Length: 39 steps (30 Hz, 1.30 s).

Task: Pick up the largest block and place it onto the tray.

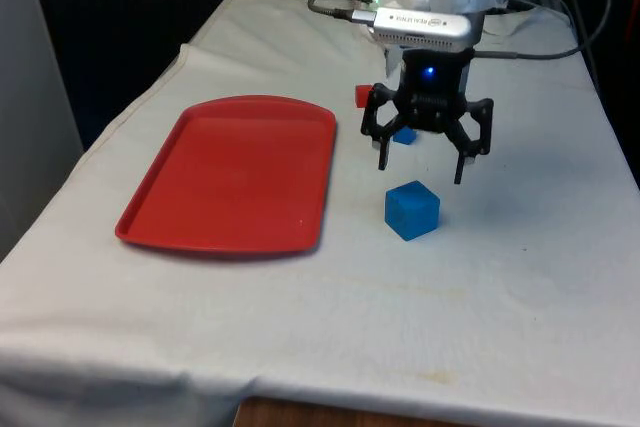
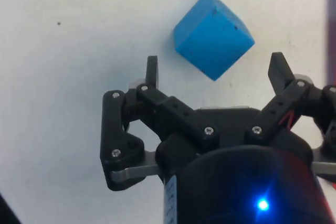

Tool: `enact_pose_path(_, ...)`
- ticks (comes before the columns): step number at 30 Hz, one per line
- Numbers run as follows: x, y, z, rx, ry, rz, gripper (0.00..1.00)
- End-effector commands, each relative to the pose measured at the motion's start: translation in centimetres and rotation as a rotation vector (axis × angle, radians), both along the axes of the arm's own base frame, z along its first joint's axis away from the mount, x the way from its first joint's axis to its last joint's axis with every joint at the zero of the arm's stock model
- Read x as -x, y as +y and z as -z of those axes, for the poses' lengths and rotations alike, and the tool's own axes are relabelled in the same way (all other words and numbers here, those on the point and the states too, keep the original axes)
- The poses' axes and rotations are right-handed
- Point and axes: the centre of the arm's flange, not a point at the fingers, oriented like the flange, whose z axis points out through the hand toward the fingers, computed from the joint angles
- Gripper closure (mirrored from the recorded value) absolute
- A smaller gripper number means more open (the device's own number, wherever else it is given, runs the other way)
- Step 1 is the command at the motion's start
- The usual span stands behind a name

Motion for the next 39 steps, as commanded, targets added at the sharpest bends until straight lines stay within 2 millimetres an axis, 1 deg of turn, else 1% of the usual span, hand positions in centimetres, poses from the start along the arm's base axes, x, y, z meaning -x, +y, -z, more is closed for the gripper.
enact_pose_path(1, -0.1, 0.1, 0.4, -0.009, -0.008, 0.012, 0.0)
enact_pose_path(5, -0.1, 0.0, 1.4, 0.0, -0.012, 0.04, 0.0)
enact_pose_path(6, 0.0, -0.1, 1.3, 0.009, -0.004, 0.033, 0.0)
enact_pose_path(8, -0.1, -0.1, 2.1, 0.006, -0.012, 0.061, 0.0)
enact_pose_path(14, 0.0, -0.2, 3.5, 0.016, -0.005, 0.112, 0.0)
enact_pose_path(15, 0.1, -0.2, 3.3, 0.019, 0.002, 0.107, 0.0)
enact_pose_path(22, 0.1, -0.3, 5.1, 0.024, 0.005, 0.177, 0.0)
enact_pose_path(24, 0.2, -0.2, 5.0, 0.026, 0.011, 0.174, 0.0)
enact_pose_path(28, 0.0, -0.2, 5.7, 0.024, -0.002, 0.21, 0.0)
enact_pose_path(39, -0.4, -0.1, 5.6, 0.026, -0.018, 0.226, 0.0)
